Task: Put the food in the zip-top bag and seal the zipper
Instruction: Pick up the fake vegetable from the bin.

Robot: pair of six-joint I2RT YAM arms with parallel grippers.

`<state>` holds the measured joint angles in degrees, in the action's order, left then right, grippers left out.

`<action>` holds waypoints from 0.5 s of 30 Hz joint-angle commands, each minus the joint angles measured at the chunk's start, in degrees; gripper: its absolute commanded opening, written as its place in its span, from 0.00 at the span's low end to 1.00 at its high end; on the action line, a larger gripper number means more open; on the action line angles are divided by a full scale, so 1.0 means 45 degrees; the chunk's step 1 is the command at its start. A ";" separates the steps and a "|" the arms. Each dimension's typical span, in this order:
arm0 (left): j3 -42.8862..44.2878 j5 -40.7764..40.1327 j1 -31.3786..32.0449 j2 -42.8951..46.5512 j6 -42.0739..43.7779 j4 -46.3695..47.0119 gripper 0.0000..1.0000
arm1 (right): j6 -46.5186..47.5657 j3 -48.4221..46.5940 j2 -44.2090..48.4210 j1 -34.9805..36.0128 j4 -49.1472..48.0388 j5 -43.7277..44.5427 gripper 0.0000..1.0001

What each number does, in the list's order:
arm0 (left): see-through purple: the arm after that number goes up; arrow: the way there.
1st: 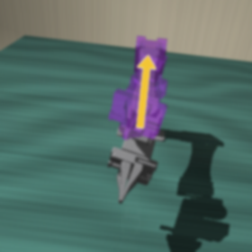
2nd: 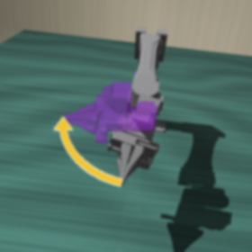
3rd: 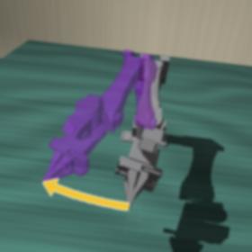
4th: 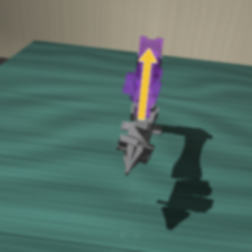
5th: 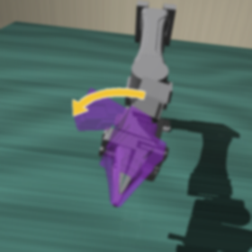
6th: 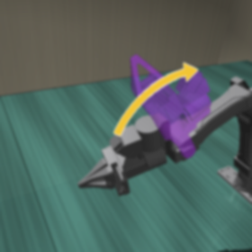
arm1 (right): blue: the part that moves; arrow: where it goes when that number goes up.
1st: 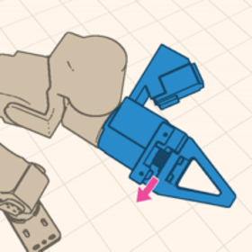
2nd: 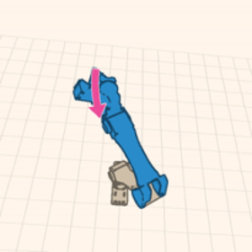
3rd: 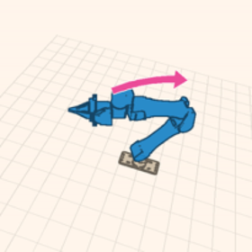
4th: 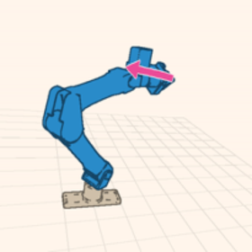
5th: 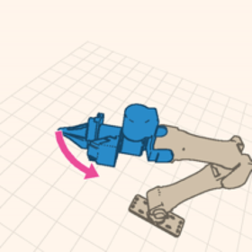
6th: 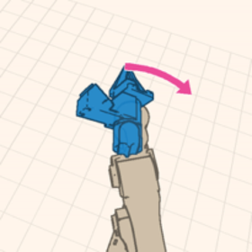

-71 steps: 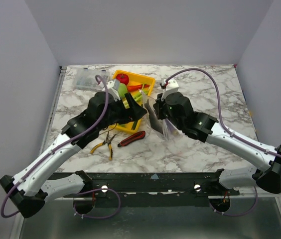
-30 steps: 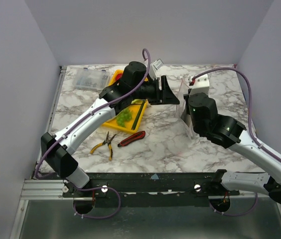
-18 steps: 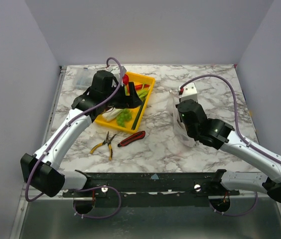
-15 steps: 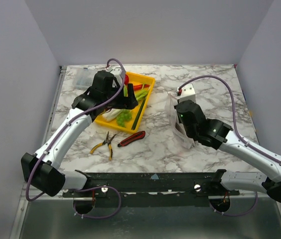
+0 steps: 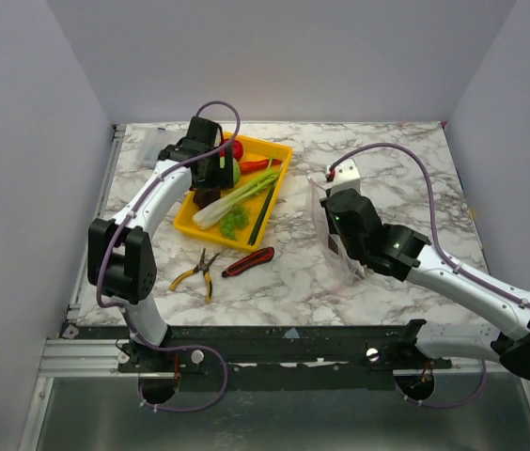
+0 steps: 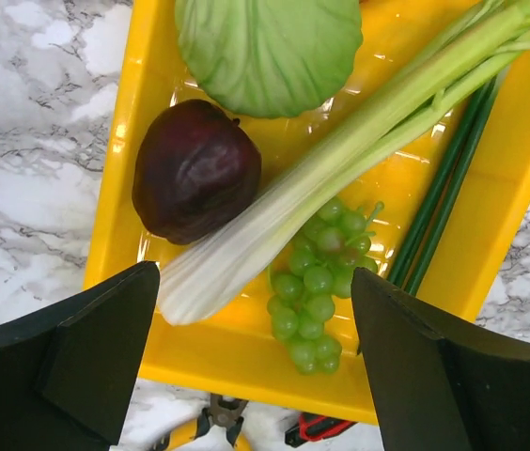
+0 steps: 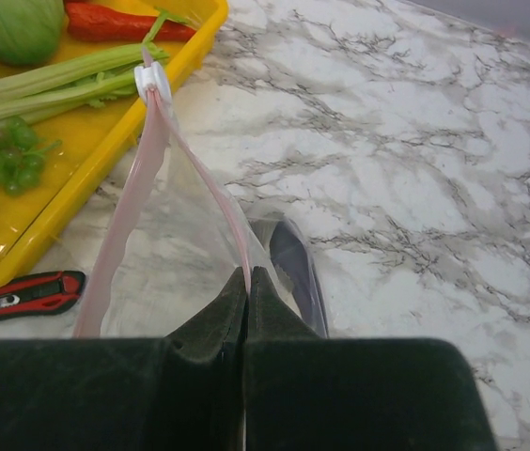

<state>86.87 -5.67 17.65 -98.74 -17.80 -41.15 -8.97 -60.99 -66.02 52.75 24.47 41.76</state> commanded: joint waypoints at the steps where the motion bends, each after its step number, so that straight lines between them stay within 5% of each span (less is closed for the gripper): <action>1: 0.0721 0.0617 -0.0016 -0.0510 -0.0105 0.0486 0.84 | -0.0065 0.0119 0.0058 -0.0102 -0.0497 -0.0370 0.01; 8: 0.2713 0.1039 0.0060 -0.2369 -0.1173 0.2208 0.70 | -0.0331 -0.0125 -0.0222 -0.0111 -0.0547 -0.0980 0.00; 11: 0.3877 0.1320 0.0091 -0.3230 -0.3738 0.1892 0.67 | -0.0553 -0.0274 -0.0366 -0.0121 -0.0307 -0.1052 0.01; 15: 0.3130 0.2372 0.0431 -0.3132 -0.7099 0.3808 0.66 | -0.0830 -0.0273 -0.0425 -0.0121 -0.0291 -0.1066 0.01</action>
<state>102.26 0.08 17.76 -112.88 -31.57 -31.77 -10.70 -60.95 -67.55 52.47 23.53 38.17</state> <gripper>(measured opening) 0.666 0.008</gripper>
